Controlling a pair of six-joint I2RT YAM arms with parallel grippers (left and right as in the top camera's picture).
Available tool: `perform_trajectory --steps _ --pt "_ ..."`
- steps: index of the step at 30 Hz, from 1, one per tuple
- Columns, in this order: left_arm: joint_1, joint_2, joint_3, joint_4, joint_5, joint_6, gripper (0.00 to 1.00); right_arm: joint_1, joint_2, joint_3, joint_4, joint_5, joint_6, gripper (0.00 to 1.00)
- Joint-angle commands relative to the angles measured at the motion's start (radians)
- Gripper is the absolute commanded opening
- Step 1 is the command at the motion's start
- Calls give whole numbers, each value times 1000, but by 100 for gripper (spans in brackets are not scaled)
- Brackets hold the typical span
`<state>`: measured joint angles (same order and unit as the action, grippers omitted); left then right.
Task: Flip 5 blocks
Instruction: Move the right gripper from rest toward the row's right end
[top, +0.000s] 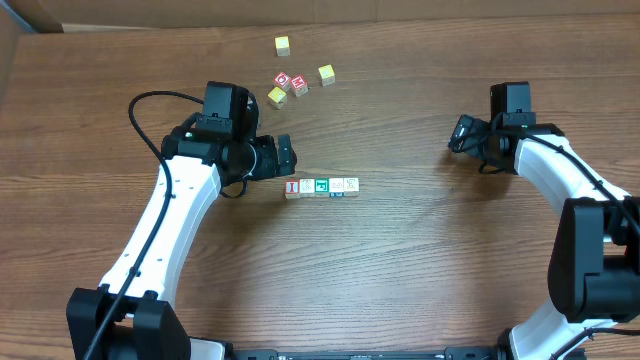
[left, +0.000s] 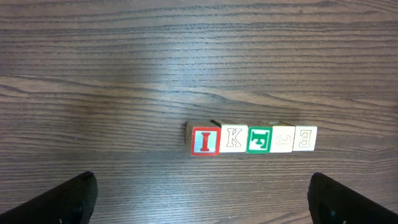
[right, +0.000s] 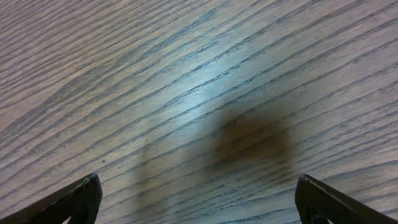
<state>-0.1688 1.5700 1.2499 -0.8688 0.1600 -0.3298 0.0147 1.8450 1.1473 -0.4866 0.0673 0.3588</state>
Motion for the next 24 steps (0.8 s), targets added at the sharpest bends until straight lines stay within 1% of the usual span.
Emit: perform_trajectory --steps 1,13,19,24 --pt "-2 1 2 0 -6 12 100 -4 3 18 6 10 -8 100" --pt "-2 1 2 0 -6 12 100 -4 3 18 11 9 -8 100" --pt "-2 1 2 0 -6 12 100 -3 3 18 158 10 -8 100" --pt "-2 1 2 0 -6 12 100 -3 3 18 176 1 -7 100"
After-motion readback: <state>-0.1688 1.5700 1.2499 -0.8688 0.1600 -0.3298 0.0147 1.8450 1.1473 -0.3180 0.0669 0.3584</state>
